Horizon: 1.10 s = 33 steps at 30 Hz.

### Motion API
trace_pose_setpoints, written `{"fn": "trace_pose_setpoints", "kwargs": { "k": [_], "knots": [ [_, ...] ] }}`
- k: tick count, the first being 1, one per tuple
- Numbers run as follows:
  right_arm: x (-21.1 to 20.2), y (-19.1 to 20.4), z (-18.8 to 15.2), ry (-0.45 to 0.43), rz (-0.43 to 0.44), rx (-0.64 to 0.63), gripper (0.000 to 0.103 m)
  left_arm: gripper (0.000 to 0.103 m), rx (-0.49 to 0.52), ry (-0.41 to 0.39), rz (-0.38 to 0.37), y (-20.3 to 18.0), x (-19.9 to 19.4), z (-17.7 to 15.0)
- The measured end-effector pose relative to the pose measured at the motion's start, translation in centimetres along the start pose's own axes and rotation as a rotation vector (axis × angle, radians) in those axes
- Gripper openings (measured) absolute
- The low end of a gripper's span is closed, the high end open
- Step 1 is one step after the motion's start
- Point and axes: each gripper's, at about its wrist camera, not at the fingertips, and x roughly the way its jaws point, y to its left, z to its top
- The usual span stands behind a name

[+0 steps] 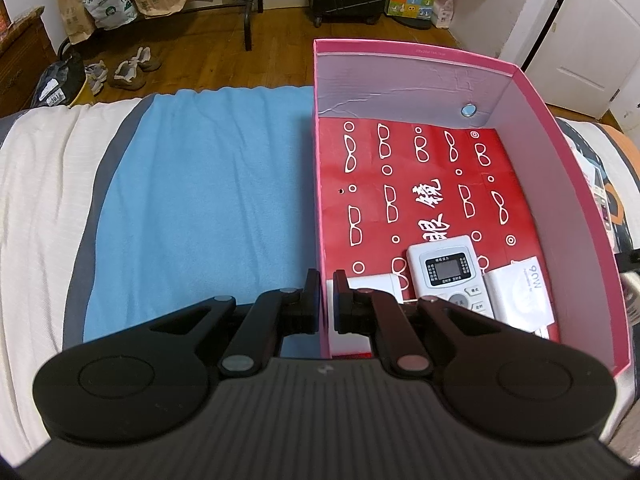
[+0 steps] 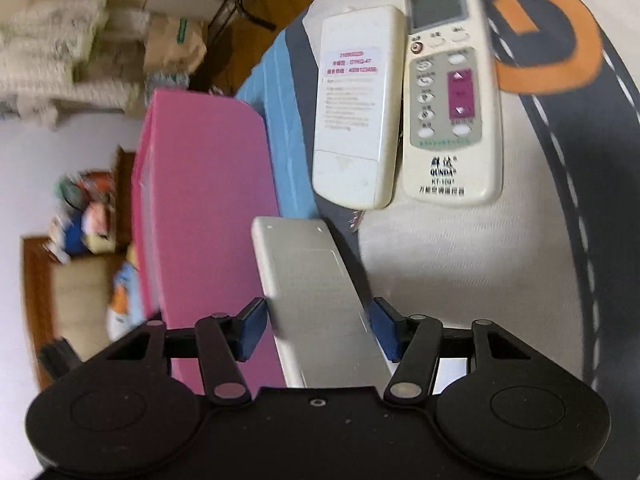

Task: Organize rigid objects
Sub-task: 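Grasp the long white card with the right gripper and lift it, then carry the white remote into the pink box and open the right gripper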

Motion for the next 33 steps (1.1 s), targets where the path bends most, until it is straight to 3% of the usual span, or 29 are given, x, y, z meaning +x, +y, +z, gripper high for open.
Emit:
{"fn": "trace_pose_setpoints", "kwargs": {
  "k": [6, 7, 8, 13, 19, 22, 23, 25, 27, 31, 33],
  "knots": [
    [-0.7, 1.1, -1.5, -0.047, 0.012, -0.026, 0.055, 0.006, -0.003, 0.000, -0.002, 0.1, 0.0, 0.0],
    [-0.8, 1.2, -1.7, -0.059, 0.009, -0.033, 0.025, 0.006, -0.006, 0.001, -0.004, 0.1, -0.1, 0.0],
    [-0.5, 1.3, -1.7, -0.055, -0.029, -0.038, 0.020, 0.006, -0.008, 0.001, -0.005, 0.1, -0.1, 0.0],
    [0.1, 1.3, -0.9, -0.040, -0.075, -0.068, 0.019, 0.006, -0.011, 0.001, -0.006, 0.2, 0.0, 0.1],
    [1.2, 2.9, -0.6, -0.005, -0.065, -0.127, 0.012, 0.006, -0.019, 0.002, -0.010, 0.2, 0.0, 0.1],
    [1.4, 3.7, -0.6, -0.016, -0.125, -0.181, 0.021, 0.006, -0.015, 0.001, -0.007, 0.2, 0.1, 0.1],
    [1.4, 4.0, -0.8, -0.025, -0.169, -0.215, 0.038, 0.006, -0.016, 0.001, -0.008, 0.2, 0.1, 0.0],
    [1.3, 5.0, -1.4, -0.064, -0.281, -0.324, 0.051, 0.006, -0.017, 0.002, -0.008, 0.2, 0.1, 0.0],
    [1.6, 6.1, -2.4, -0.076, -0.349, -0.430, 0.052, 0.006, -0.017, 0.003, -0.007, 0.1, 0.1, 0.0],
    [4.0, 8.5, -4.0, -0.032, -0.369, -0.589, 0.058, 0.006, -0.017, 0.004, -0.007, 0.0, 0.1, 0.0],
    [5.5, 9.2, -4.9, -0.019, -0.451, -0.691, 0.065, 0.006, -0.018, 0.005, -0.008, -0.1, 0.1, 0.0]
  ]
}}
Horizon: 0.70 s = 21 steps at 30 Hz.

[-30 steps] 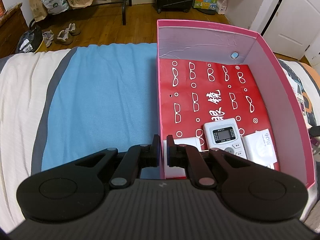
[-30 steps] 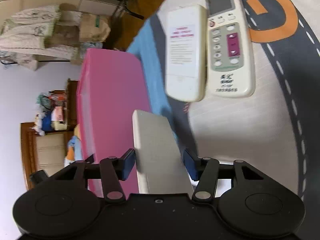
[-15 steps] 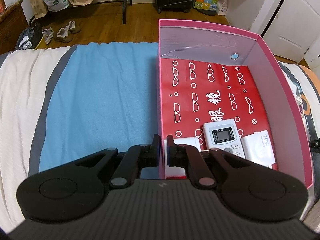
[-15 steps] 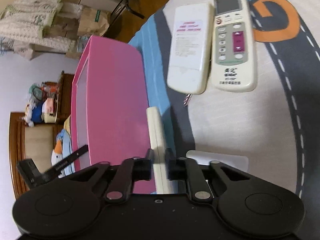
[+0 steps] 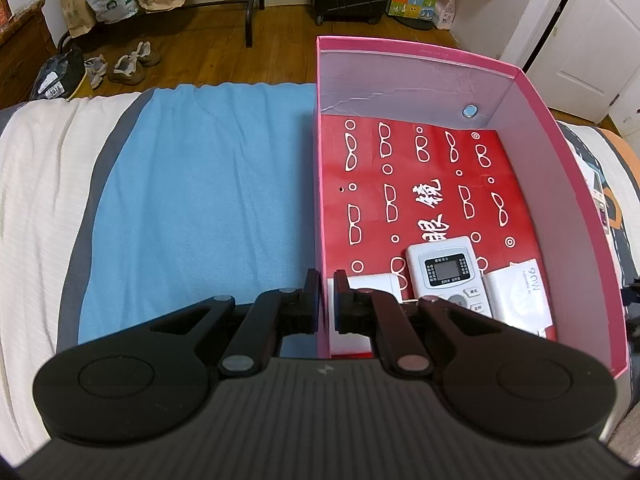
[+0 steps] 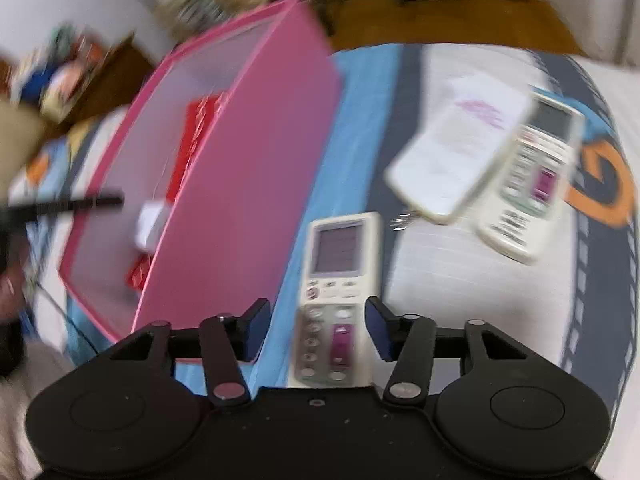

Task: Organize rigid objects
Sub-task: 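Carry the white remote into the pink box and open the right gripper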

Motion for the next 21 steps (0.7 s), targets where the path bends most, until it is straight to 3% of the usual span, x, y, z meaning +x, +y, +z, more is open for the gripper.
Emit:
{"fn": "trace_pose_setpoints", "kwargs": {
  "k": [2, 5, 8, 15, 21],
  "knots": [
    [1.6, 1.2, -0.1, 0.043, -0.099, -0.083, 0.068, 0.006, -0.001, 0.000, -0.001, 0.0, 0.0, 0.0],
    [3.1, 2.2, -0.4, 0.051, -0.168, -0.166, 0.071, 0.006, -0.006, 0.001, -0.002, 0.1, 0.0, 0.0],
    [3.1, 2.9, -0.3, 0.011, -0.197, -0.215, 0.063, 0.006, -0.008, 0.003, 0.000, 0.2, 0.1, 0.0],
    [1.1, 1.5, -0.4, -0.049, -0.192, -0.112, 0.060, 0.006, -0.011, -0.002, -0.004, 0.3, 0.2, 0.0],
    [-3.1, 0.8, -0.7, -0.198, -0.163, 0.006, 0.060, 0.005, -0.019, -0.002, -0.005, 0.3, 0.2, -0.1]
  ]
}}
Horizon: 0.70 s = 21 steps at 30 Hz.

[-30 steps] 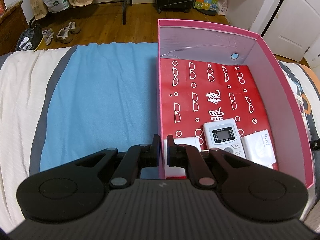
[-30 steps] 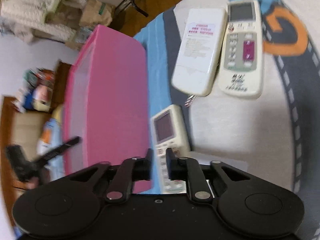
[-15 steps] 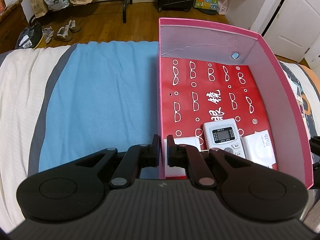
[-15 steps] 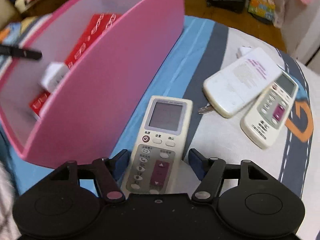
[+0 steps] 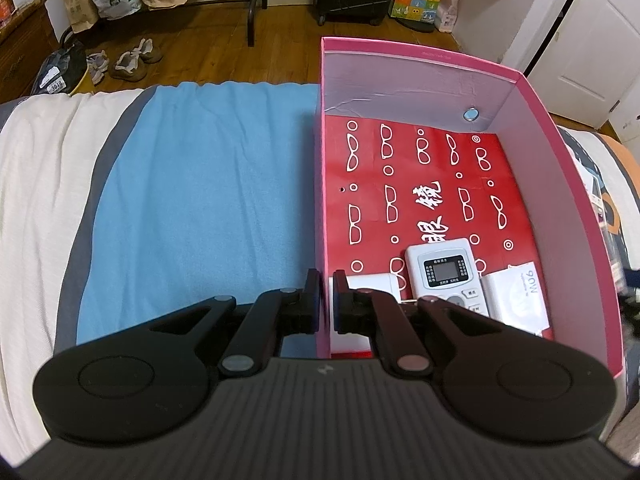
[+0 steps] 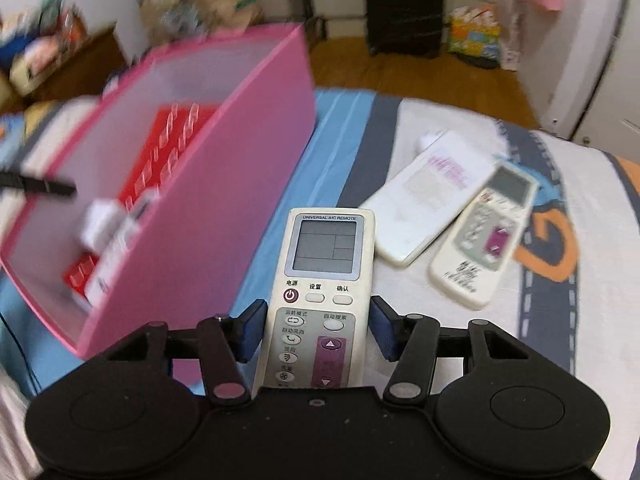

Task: Organize rigid objects
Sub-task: 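Carry the white remote into the pink box and open the right gripper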

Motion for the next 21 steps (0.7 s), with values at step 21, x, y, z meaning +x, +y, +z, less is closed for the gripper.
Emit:
{"fn": "trace_pose_setpoints", "kwargs": {
  "k": [21],
  "knots": [
    [9.8, 12.2, 10.7, 0.179, 0.309, 0.285, 0.060, 0.005, -0.038, 0.001, -0.048, 1.2, -0.1, -0.2]
  ]
}}
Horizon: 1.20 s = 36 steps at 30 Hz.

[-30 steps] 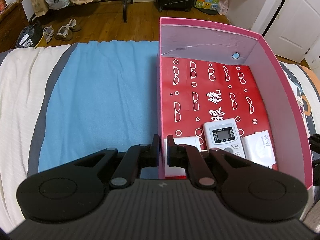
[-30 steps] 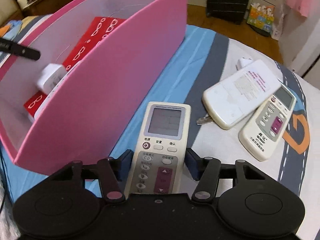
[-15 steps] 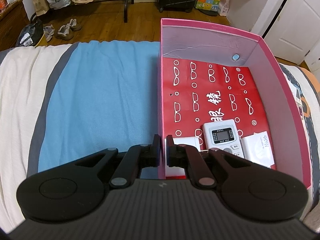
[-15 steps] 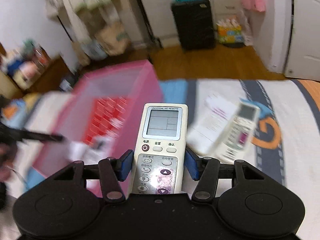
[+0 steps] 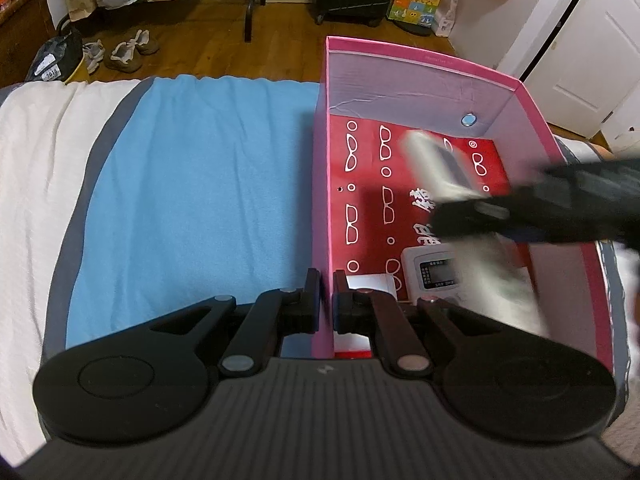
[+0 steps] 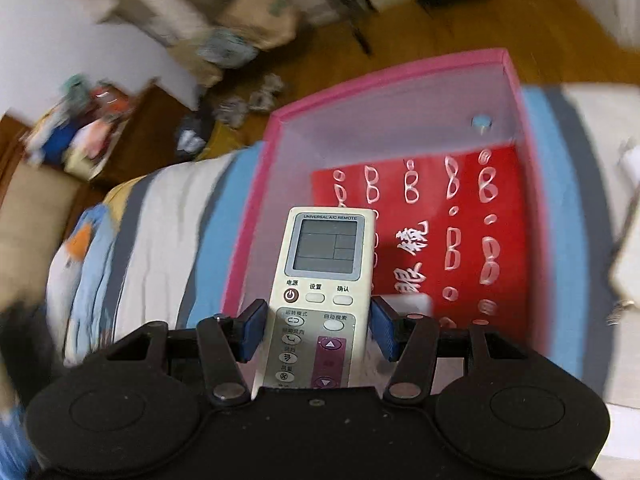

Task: Organize rigid objects
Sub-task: 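Carry the white remote into the pink box and open the right gripper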

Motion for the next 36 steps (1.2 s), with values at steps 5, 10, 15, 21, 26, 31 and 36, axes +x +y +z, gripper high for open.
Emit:
{"fn": "trace_pose_setpoints", "kwargs": {
  "k": [5, 10, 15, 21, 26, 31, 36],
  "knots": [
    [3.8, 1.6, 1.9, -0.031, -0.102, -0.022, 0.060, 0.006, 0.004, -0.006, -0.006, 0.1, 0.1, 0.0],
    [6.3, 2.0, 3.4, -0.087, -0.177, -0.001, 0.060, 0.006, -0.005, -0.003, -0.024, 0.3, 0.0, 0.0],
    [7.3, 1.8, 3.1, -0.037, -0.189, 0.021, 0.061, 0.006, 0.009, -0.003, -0.017, 0.2, 0.1, 0.0],
    [5.6, 1.2, 3.4, -0.048, -0.154, 0.013, 0.061, 0.006, 0.022, -0.007, -0.017, -0.1, 0.0, -0.1],
    [0.3, 2.3, 2.3, -0.085, -0.083, -0.114, 0.060, 0.006, 0.034, -0.006, -0.011, -0.2, 0.0, -0.1],
    [-6.1, 3.8, 0.6, -0.147, -0.196, -0.344, 0.060, 0.006, 0.104, -0.004, 0.025, -1.3, -0.1, -0.1],
    [-12.6, 2.7, -1.1, -0.189, -0.214, -0.419, 0.060, 0.007, 0.143, -0.001, 0.051, -1.8, -0.1, -0.2]
  ]
}}
